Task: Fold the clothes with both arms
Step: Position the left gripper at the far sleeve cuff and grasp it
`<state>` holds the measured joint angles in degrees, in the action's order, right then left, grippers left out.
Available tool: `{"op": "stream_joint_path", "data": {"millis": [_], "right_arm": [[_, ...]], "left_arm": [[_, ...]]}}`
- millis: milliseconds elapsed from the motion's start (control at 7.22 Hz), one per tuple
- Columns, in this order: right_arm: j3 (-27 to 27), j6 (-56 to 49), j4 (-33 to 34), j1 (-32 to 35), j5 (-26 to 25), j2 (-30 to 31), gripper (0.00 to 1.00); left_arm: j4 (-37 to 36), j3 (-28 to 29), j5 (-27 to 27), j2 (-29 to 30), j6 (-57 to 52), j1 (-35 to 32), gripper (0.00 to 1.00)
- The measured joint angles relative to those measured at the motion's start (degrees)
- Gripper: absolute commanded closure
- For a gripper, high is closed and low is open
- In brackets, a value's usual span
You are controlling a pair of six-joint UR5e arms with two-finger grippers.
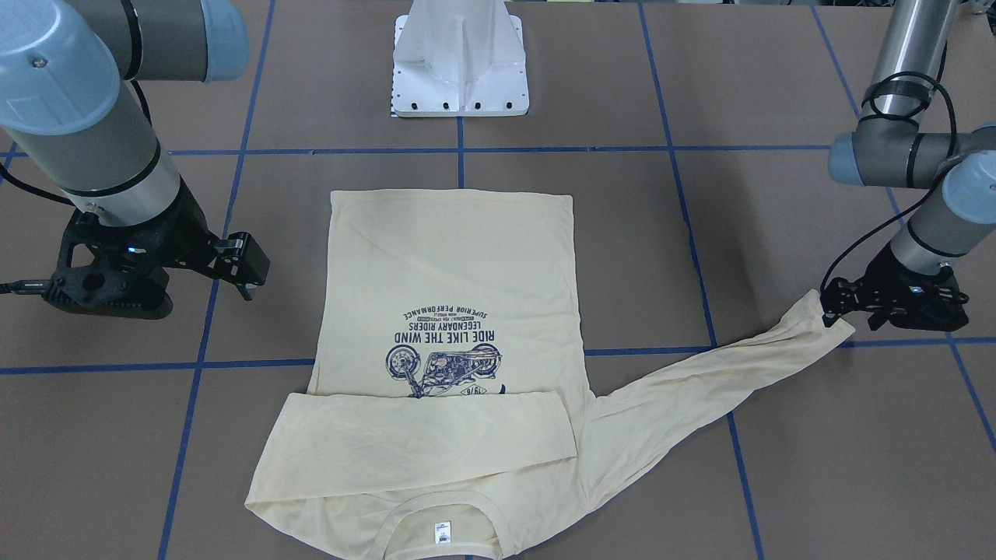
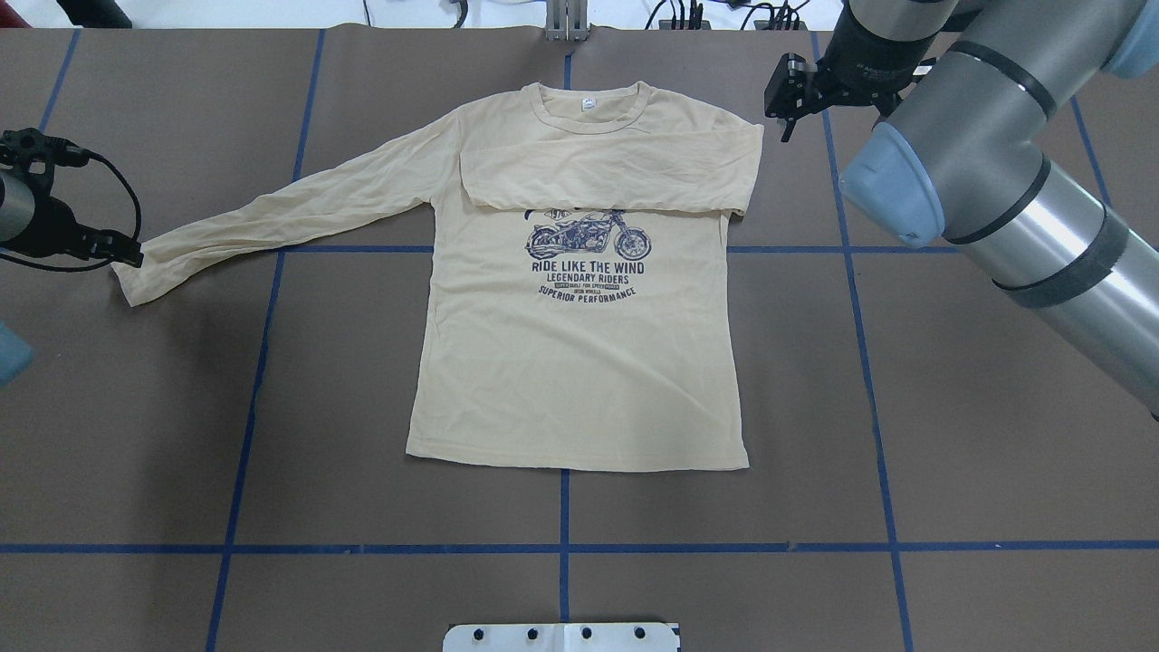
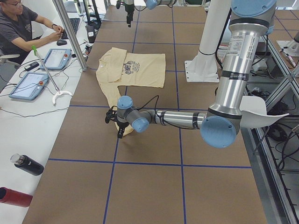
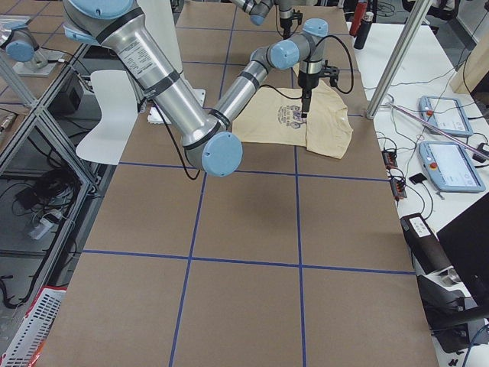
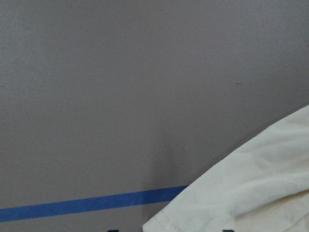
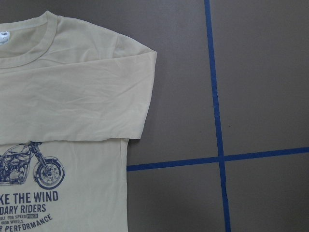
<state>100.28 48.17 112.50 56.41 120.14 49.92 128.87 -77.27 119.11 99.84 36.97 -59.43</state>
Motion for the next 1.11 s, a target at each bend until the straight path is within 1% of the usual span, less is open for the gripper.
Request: {"op": "stream_joint_path", "data": {"millis": [1108], "right_arm": [[0.0, -0.17, 0.0, 0.31, 0.0, 0.07, 0.0]], "left_arm": [[0.15, 1.52, 0.07, 0.74, 0.0, 0.04, 0.21]]}}
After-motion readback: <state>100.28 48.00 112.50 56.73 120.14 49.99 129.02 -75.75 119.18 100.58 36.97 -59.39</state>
